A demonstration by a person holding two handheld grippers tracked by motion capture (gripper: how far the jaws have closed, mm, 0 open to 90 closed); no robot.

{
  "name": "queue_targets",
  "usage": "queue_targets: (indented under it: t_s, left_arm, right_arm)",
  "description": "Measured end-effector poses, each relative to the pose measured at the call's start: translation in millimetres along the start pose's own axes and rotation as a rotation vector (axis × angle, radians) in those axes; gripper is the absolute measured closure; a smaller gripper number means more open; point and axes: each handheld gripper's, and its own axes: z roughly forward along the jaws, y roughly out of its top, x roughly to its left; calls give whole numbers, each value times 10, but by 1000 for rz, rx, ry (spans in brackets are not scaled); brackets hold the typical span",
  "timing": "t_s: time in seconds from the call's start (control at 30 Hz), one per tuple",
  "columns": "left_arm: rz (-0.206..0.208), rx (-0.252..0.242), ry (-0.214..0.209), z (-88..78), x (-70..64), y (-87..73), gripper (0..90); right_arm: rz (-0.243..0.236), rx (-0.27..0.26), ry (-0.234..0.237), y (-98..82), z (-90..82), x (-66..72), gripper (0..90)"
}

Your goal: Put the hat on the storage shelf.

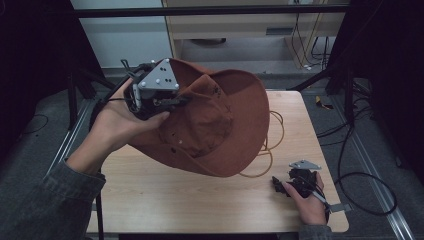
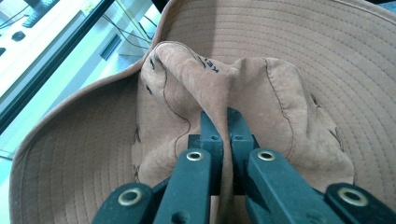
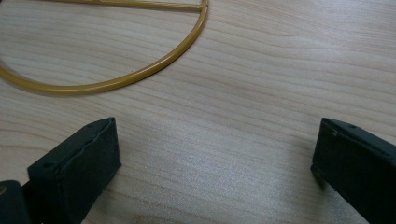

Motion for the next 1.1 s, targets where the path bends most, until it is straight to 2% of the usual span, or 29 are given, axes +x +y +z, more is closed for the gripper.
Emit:
queue_targets:
  t_s: [0.87,1.1]
  left_arm:
    - [14,-12,-27,355,-25,261,885]
    - [30,-4,-32,459,-53,350,885]
  right_arm:
    - [-1,-2,1,0,3,-2,9]
    - [-1,-2,2,0,3,-2,9]
